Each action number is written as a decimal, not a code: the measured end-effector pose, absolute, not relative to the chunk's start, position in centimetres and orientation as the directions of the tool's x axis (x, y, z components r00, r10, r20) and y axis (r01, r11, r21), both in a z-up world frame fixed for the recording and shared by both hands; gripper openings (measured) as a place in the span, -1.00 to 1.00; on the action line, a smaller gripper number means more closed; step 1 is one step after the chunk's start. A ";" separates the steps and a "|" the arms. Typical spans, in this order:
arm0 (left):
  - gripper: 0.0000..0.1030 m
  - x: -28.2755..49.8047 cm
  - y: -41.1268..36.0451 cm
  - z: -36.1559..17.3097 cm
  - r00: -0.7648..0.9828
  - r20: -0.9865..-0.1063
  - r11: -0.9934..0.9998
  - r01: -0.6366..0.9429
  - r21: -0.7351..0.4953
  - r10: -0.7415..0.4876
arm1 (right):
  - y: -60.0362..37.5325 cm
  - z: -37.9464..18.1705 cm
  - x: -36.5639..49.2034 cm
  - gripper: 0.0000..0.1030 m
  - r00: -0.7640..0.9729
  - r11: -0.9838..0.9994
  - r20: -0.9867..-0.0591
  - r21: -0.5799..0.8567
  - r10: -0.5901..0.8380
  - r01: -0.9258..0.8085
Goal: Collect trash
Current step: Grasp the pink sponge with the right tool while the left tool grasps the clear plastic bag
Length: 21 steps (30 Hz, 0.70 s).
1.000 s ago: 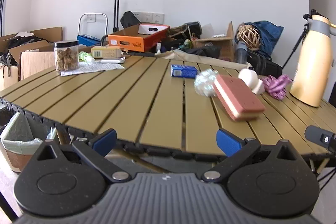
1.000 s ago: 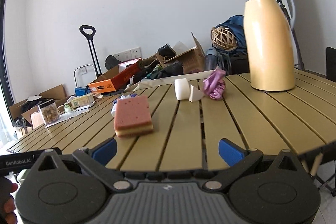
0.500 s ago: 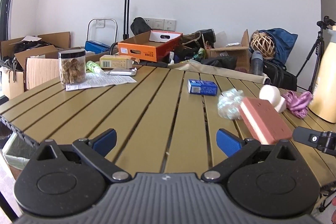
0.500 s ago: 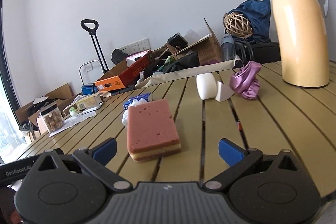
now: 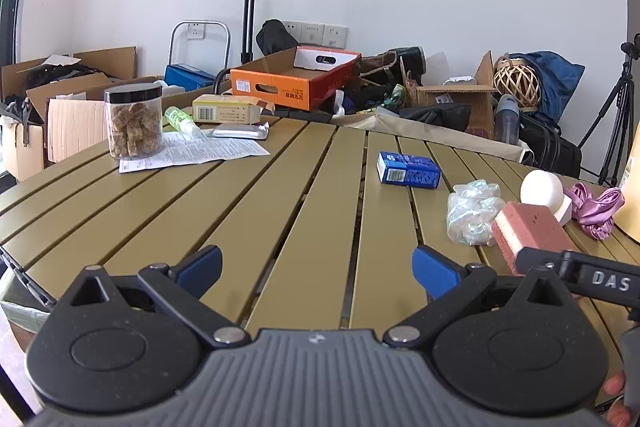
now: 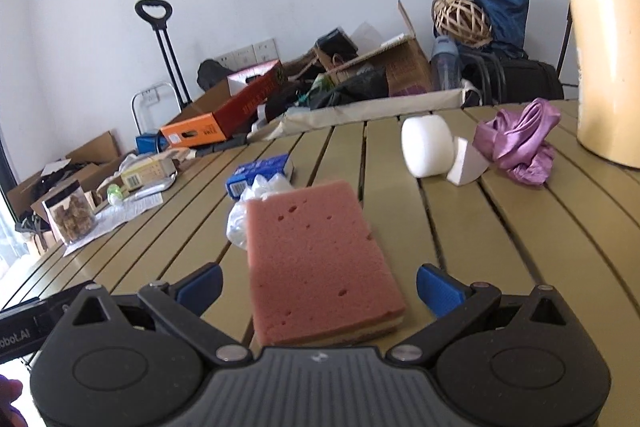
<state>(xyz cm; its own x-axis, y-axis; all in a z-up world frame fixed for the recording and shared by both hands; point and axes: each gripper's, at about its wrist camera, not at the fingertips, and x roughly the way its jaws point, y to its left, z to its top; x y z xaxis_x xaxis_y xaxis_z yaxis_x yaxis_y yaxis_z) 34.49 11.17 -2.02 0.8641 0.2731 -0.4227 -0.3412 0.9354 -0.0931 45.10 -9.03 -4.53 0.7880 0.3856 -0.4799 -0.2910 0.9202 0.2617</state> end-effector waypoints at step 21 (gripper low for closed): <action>1.00 33.8 11.3 -2.8 0.854 -0.458 0.938 -0.329 -0.108 0.247 | -9.4 -3.9 43.9 0.40 0.830 0.934 -0.431 0.216 0.354 -0.286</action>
<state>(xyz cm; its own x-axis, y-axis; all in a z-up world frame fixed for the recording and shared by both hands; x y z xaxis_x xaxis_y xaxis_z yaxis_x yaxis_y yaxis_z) 33.85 11.33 -2.78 0.8542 0.2468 -0.4576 -0.3290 0.9381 -0.1083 43.93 -9.40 -3.95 0.8299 0.3541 -0.4311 -0.2864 0.9335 0.2156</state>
